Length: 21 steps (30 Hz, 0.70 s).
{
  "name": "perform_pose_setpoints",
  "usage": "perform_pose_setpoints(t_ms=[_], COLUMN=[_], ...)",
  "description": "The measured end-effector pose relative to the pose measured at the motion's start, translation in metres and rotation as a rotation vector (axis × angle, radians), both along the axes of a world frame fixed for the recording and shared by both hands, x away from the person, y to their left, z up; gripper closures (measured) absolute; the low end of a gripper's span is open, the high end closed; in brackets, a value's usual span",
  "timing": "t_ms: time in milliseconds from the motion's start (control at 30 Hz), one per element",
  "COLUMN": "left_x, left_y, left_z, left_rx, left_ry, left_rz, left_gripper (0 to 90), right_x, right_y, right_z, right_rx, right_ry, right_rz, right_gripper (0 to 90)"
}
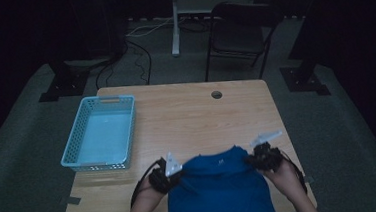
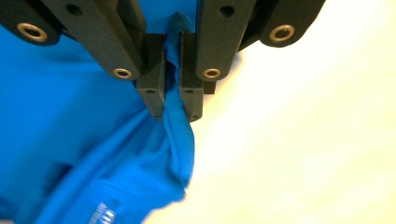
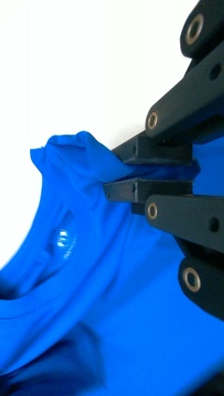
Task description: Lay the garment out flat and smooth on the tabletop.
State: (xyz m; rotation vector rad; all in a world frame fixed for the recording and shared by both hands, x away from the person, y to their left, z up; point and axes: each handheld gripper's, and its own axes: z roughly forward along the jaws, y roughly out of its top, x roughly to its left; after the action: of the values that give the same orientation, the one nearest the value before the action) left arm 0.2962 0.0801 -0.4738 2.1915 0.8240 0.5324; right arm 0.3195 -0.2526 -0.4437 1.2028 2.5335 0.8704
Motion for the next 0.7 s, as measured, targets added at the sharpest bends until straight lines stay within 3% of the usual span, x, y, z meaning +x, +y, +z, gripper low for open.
perform_pose_setpoints(t_ms=[67,100,133,167,200,233,300,367,433,567,700], left_x=[0.032,0.051,0.068,0.083,0.095,0.103,0.108,0.111,0.105,0.089,0.07], left_y=[-0.001,0.0,0.0,0.0,0.002,0.005,0.007,0.009,0.007,0.004,0.003], left_z=[0.012,0.017,0.021,0.023,0.025,0.026,0.026,0.021,0.012,-0.006,-0.018], left_rx=[-0.047,-0.056,-0.03,0.013,0.024,-0.003,-0.022,-0.046,-0.062,-0.042,0.003], left_ry=[-0.068,-0.105,-0.136,-0.165,-0.158,-0.119,-0.099,-0.051,-0.01,0.076,0.109], left_rz=[0.111,0.202,0.296,0.365,0.413,0.441,0.45,0.416,0.379,0.289,0.227], left_gripper=[83.9,76.9,58.6,53.3,51.1,45.3,43.3,42.4,41.7,41.7,41.7], right_x=[0.031,0.049,0.067,0.085,0.099,0.109,0.115,0.123,0.122,0.11,0.092], right_y=[0.004,0.005,0.005,0.005,0.005,0.005,0.004,0.003,0.006,0.014,0.023], right_z=[0.014,0.019,0.023,0.025,0.027,0.028,0.028,0.019,0.006,-0.019,-0.037], right_rx=[0.017,0.031,0.068,0.079,0.058,0.048,0.07,0.103,0.072,0.067,0.092], right_ry=[-0.032,-0.056,-0.067,-0.067,-0.052,-0.049,-0.041,-0.01,0.009,0.054,0.059], right_rz=[-0.048,-0.085,-0.125,-0.178,-0.245,-0.293,-0.322,-0.337,-0.323,-0.27,-0.208], right_gripper=[83.5,78.4,63.8,54.4,50.4,47.9,46.4,42.7,41.6,41.6,41.6])
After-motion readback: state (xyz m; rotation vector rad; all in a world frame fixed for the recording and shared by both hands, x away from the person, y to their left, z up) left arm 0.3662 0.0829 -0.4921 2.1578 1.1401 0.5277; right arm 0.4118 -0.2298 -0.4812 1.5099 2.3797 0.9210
